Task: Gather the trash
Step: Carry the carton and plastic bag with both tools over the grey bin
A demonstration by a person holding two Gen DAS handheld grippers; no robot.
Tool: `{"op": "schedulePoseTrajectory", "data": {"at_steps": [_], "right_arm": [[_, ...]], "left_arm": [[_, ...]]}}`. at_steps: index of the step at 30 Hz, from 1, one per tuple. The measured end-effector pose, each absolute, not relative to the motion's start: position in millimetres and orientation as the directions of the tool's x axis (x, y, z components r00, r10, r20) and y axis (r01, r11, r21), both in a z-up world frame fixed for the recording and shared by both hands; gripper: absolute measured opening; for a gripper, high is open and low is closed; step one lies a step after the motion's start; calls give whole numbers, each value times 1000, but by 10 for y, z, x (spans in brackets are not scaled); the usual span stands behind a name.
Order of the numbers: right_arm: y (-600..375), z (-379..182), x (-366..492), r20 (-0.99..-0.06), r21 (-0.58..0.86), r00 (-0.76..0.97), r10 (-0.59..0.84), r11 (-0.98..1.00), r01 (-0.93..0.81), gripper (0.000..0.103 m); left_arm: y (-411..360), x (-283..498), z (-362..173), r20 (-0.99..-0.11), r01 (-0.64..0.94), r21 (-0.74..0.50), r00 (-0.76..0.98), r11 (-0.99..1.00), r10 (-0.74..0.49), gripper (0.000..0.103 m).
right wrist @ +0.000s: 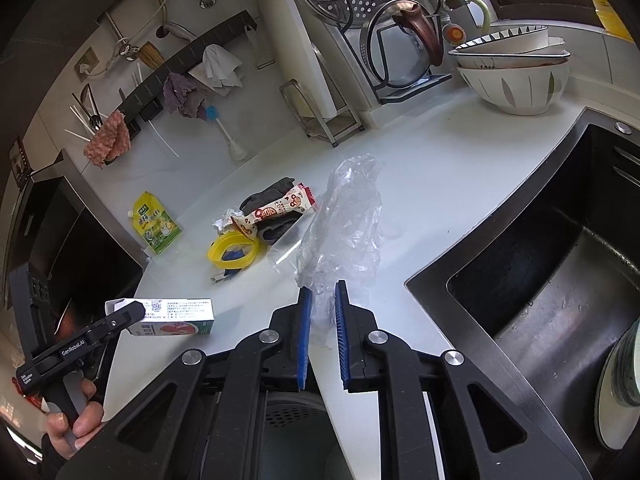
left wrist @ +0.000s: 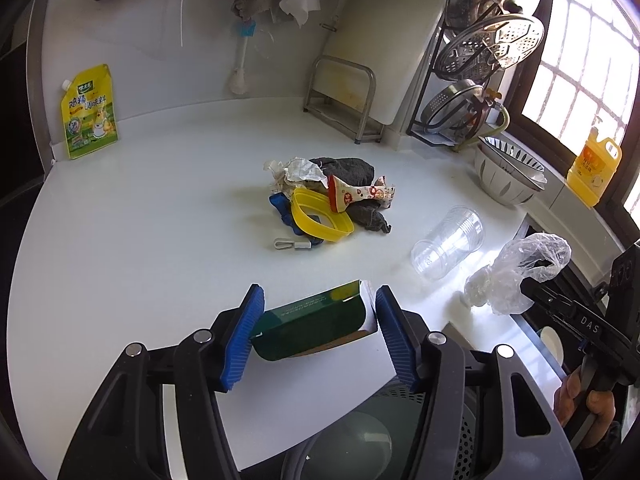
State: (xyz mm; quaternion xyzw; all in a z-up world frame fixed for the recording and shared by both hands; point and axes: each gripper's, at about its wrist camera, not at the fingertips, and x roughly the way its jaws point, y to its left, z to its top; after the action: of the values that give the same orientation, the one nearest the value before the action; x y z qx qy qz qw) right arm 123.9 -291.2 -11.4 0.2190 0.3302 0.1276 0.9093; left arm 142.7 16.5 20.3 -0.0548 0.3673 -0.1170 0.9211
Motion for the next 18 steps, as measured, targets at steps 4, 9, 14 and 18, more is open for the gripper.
{"op": "schedulePoseTrajectory", "data": {"at_steps": [4, 9, 14, 18], "right_arm": [[-2868, -50, 1164, -531, 478, 758, 379, 873, -102, 9], [-2822, -57, 1073, -523, 479, 761, 383, 871, -109, 8], [-2822, -116, 972, -533, 489, 754, 384, 867, -96, 8], [-2799, -101, 826, -529, 489, 758, 383, 867, -97, 8]], "left_arm": [[188, 1355, 255, -653, 178, -189, 712, 966, -259, 56], [204, 1272, 284, -647, 186, -190, 715, 964, -265, 55], [201, 1188, 276, -646, 195, -196, 712, 961, -276, 55], [193, 1102, 281, -644, 208, -200, 708, 958, -288, 55]]}}
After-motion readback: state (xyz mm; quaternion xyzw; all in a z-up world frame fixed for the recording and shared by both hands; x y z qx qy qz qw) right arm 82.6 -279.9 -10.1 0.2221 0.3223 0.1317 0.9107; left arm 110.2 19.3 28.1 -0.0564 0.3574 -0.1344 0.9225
